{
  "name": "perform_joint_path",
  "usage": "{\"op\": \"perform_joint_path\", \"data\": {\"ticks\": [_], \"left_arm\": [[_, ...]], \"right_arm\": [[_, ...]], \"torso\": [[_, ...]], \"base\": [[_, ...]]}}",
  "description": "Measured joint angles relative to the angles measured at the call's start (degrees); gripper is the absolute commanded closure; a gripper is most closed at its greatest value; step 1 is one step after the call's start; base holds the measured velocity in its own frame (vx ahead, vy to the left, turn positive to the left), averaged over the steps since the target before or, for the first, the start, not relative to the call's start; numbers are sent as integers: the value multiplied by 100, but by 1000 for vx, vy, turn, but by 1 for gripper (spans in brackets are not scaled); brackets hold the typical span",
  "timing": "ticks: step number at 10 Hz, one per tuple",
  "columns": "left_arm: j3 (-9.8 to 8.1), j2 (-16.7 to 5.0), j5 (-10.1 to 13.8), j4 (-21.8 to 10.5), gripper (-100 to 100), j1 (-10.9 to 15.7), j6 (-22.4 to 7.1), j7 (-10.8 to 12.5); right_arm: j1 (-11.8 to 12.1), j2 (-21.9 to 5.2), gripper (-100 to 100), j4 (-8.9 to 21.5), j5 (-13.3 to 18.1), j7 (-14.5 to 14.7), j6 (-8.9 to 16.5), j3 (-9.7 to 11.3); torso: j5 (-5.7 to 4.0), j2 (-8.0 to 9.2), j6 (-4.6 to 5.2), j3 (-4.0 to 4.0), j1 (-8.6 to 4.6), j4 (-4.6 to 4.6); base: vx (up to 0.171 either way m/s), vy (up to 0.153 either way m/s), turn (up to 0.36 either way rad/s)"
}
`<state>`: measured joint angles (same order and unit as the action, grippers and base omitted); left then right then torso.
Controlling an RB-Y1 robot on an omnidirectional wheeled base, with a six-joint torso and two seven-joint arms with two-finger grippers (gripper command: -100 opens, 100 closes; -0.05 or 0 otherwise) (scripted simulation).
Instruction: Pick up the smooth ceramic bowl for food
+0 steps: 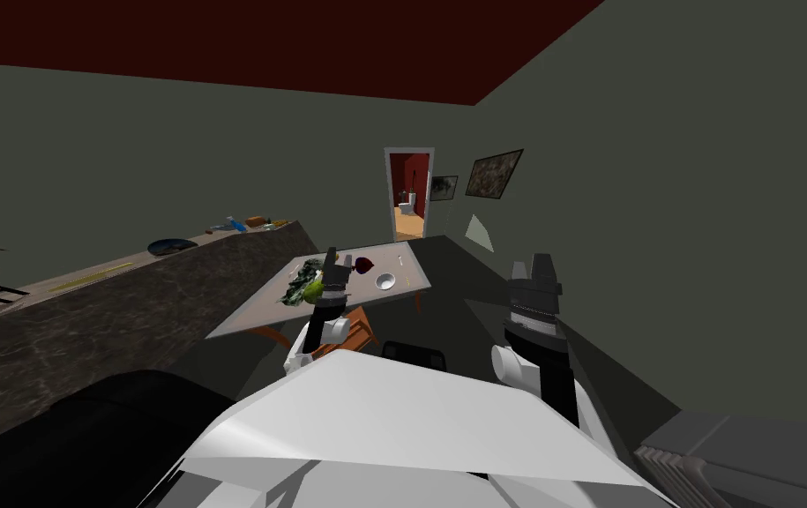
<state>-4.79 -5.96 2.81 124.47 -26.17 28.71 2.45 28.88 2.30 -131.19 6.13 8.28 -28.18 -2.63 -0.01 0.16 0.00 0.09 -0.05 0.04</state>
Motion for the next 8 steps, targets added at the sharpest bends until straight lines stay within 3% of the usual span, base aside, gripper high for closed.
{"op": "perform_joint_path", "data": {"ticks": [8], "left_arm": [[-190,-301,182,-1144,-100,697,-1015,163]], "right_arm": [[0,0,0,0,0,0,0,0]], "torso": [[-1,-6,0,-3,-6,-1]], "base": [[-41,-28,23]]}}
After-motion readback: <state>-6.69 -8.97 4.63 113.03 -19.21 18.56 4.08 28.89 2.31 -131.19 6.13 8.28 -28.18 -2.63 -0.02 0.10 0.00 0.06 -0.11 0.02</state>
